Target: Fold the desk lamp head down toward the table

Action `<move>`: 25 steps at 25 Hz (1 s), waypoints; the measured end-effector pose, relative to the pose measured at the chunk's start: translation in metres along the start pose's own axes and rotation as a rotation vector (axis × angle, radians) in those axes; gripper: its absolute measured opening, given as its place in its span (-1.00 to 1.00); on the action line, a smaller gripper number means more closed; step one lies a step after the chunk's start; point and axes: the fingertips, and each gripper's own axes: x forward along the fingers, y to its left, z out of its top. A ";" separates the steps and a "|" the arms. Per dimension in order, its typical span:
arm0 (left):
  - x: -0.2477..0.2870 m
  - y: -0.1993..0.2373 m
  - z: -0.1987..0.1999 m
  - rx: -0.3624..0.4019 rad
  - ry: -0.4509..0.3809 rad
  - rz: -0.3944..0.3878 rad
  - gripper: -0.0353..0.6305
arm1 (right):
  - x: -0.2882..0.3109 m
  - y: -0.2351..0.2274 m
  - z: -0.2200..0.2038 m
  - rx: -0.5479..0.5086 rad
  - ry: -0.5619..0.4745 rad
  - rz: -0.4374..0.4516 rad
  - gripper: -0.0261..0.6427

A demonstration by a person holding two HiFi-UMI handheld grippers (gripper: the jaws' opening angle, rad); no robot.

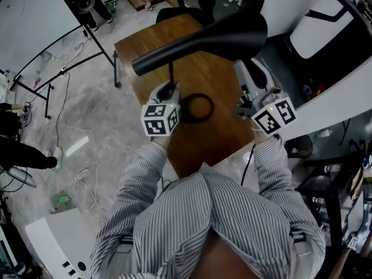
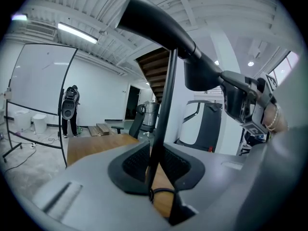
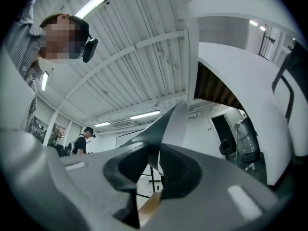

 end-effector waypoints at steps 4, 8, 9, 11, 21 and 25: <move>0.002 0.002 -0.001 -0.007 0.007 -0.004 -0.70 | -0.008 -0.002 -0.038 0.079 0.050 -0.022 -0.72; 0.004 0.002 -0.001 -0.006 0.011 -0.008 -0.71 | -0.016 0.006 -0.084 0.151 0.127 -0.035 -0.73; 0.004 0.002 0.000 -0.006 0.013 -0.010 -0.71 | -0.017 0.009 -0.092 0.170 0.139 -0.038 -0.73; 0.003 0.001 0.001 -0.009 0.014 -0.012 -0.71 | -0.018 0.016 -0.107 0.198 0.175 -0.040 -0.74; 0.003 -0.001 0.001 -0.018 0.014 -0.025 -0.71 | -0.014 0.054 -0.165 0.302 0.326 -0.024 -0.75; 0.003 -0.001 -0.001 -0.016 0.018 -0.031 -0.71 | -0.012 0.064 -0.176 0.322 0.344 -0.027 -0.75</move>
